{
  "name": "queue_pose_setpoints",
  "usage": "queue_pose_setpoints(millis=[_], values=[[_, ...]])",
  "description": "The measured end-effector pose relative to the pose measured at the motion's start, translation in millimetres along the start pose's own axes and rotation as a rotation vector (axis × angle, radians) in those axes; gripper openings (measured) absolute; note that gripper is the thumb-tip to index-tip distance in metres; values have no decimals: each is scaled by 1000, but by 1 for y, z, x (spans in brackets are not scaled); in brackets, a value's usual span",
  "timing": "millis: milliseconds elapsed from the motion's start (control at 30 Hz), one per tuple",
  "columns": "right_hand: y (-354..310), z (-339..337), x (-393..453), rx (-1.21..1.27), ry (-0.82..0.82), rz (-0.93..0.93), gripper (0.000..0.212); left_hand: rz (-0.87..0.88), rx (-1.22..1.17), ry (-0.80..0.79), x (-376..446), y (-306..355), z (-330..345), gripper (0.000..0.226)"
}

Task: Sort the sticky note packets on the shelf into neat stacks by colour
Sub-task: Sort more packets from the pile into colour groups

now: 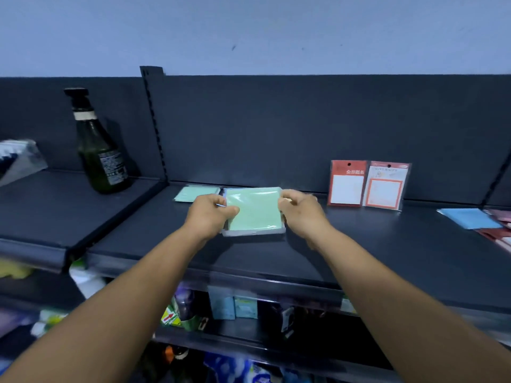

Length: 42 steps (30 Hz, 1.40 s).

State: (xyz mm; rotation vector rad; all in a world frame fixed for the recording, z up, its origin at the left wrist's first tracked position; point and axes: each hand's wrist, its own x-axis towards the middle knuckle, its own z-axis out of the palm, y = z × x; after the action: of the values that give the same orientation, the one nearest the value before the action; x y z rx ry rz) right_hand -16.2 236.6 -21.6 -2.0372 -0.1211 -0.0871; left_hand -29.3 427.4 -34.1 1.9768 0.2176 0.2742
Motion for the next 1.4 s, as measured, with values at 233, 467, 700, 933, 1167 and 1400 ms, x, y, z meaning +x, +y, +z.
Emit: queue_pose_setpoints(millis=[233,467,700,933,1167,1400], values=[[-34,59,18,-249,-77,-140,44,-68,54,265,20,-18,-46,24],[-50,111,47,-260,-139,-149,41,-40,149,265,41,-34,-77,23],[-65,148,72,-489,-203,-87,38,-59,352,98,78,-53,-90,25],[-74,187,92,-672,-228,23,27,-62,517,-13,113,-67,-100,27],[-72,205,99,-743,-223,71,27,-14,633,-120,134,-87,-100,32],[-76,199,94,-773,-209,19,38,163,798,-111,132,-80,-104,57]])
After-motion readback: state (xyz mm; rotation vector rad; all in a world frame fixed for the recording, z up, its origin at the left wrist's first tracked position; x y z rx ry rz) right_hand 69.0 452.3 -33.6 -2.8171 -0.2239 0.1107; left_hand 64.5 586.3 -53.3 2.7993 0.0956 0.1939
